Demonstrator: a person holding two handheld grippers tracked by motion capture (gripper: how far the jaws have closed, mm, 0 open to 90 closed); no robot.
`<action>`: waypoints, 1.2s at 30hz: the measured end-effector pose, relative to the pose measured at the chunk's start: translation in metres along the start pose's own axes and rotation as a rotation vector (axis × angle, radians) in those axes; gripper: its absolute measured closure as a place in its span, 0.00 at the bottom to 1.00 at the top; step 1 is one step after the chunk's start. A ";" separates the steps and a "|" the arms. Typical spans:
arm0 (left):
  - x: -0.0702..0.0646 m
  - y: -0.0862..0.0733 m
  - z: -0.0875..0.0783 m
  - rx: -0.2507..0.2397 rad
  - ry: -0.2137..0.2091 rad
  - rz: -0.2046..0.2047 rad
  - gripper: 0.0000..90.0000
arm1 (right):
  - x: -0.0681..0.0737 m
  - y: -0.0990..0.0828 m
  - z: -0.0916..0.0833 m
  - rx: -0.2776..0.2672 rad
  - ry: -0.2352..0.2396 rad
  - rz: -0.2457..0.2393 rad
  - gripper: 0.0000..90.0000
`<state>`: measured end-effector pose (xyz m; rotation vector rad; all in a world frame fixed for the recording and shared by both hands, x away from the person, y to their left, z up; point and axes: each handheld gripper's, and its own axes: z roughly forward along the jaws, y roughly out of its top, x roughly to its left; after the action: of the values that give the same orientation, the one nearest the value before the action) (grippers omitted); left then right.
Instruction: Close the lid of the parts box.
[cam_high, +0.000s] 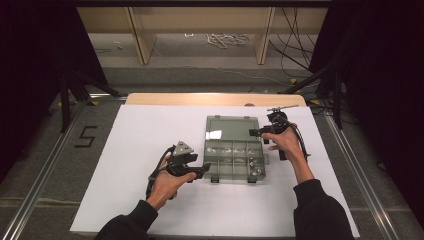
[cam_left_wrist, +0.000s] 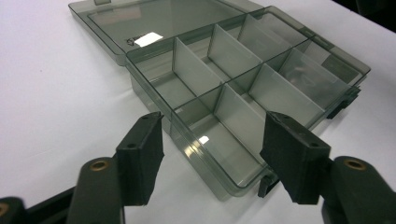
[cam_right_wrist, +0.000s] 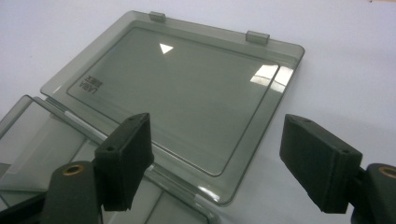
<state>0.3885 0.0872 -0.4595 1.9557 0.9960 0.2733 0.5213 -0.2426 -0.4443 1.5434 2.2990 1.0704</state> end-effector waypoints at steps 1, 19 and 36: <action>0.000 0.000 0.001 0.010 -0.002 0.004 0.44 | -0.002 0.000 0.002 -0.008 -0.001 -0.024 0.29; 0.003 -0.001 0.018 0.102 0.033 0.008 0.74 | -0.006 -0.004 0.023 0.032 -0.016 0.008 0.33; 0.003 0.000 0.016 0.123 0.023 0.005 0.76 | -0.008 -0.005 0.031 0.085 0.005 0.091 0.35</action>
<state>0.3995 0.0794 -0.4692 2.0699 1.0449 0.2431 0.5365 -0.2362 -0.4722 1.6935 2.3260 1.0100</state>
